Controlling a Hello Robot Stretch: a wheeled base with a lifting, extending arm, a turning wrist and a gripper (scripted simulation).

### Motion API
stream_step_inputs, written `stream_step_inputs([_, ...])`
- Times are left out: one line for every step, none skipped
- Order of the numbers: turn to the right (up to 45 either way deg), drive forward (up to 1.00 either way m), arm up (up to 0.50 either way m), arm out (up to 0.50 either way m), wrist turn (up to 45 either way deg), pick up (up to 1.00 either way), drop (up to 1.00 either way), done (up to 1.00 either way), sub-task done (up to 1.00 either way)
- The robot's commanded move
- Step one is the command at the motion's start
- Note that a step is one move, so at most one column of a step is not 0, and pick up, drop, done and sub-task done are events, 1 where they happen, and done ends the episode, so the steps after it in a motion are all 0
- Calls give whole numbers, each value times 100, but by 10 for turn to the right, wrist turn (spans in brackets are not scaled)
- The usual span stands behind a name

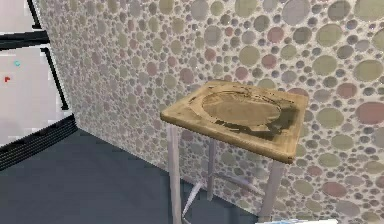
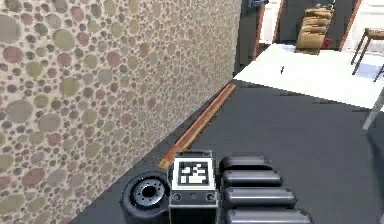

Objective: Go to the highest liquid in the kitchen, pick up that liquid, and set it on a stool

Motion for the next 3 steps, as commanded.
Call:
stream_step_inputs([30, 0, 0, 0, 0, 0, 0, 0, 0])
stream_step_inputs([-420, 0, 0, 0, 0, 0, 0, 0, 0])
stream_step_inputs([360, 0, 0, 0, 0, 0, 0, 0, 0])
